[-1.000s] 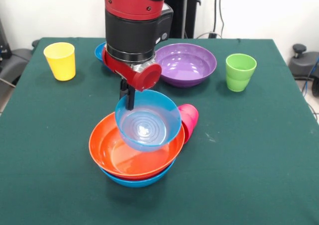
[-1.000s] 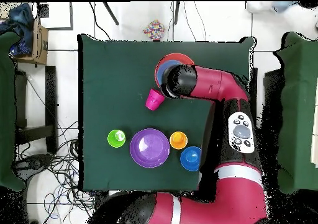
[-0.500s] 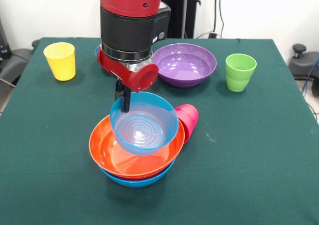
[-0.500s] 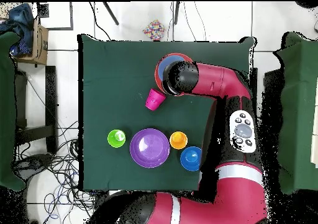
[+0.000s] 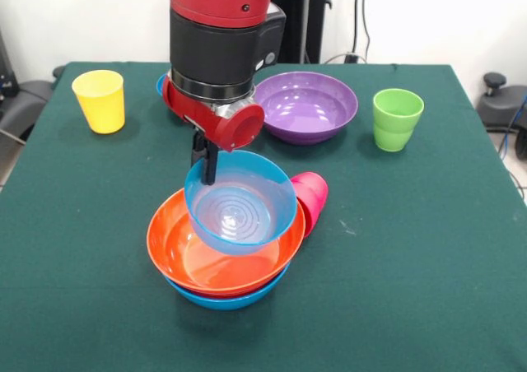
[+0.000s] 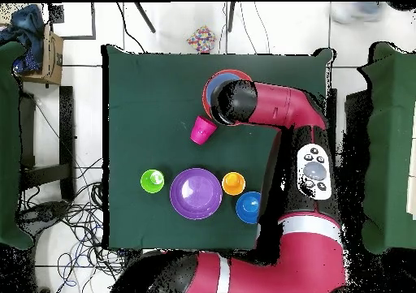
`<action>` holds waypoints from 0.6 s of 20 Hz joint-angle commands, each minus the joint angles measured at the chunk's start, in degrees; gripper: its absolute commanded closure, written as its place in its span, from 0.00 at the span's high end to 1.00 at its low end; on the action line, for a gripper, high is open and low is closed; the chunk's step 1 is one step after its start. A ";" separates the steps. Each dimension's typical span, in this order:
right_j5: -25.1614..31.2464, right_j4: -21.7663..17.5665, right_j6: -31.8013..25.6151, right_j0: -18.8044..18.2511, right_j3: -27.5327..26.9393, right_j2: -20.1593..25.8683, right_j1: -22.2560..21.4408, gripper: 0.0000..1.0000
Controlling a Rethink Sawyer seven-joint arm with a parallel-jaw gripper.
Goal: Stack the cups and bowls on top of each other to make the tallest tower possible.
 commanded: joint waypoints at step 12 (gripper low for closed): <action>1.54 -3.33 -4.86 0.68 -0.32 3.01 3.14 1.00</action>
